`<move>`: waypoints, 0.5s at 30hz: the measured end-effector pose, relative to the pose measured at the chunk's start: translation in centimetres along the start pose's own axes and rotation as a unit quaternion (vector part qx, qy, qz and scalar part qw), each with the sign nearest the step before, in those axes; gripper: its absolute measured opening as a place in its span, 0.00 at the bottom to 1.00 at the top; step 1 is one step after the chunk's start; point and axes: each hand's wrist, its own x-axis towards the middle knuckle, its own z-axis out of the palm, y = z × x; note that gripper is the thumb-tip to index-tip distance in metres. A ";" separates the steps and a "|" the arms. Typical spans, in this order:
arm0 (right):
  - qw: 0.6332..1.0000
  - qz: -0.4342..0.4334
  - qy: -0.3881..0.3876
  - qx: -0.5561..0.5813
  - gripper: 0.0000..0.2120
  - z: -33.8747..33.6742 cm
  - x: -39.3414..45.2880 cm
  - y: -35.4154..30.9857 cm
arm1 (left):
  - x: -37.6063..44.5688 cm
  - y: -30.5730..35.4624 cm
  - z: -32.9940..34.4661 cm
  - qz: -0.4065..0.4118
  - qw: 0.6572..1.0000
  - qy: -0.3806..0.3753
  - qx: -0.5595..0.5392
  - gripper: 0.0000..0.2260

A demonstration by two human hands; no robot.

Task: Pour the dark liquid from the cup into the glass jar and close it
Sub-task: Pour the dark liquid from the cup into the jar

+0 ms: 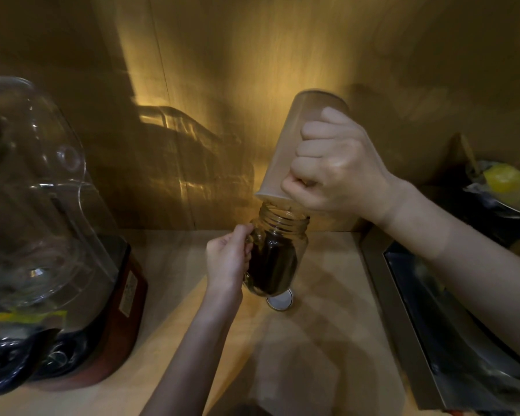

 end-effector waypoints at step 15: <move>0.887 0.411 0.028 0.210 0.19 3.1 -4.9 0.9 | 0.8 -3.5 -1.2 0.015 0.999 0.041 -0.016 0.16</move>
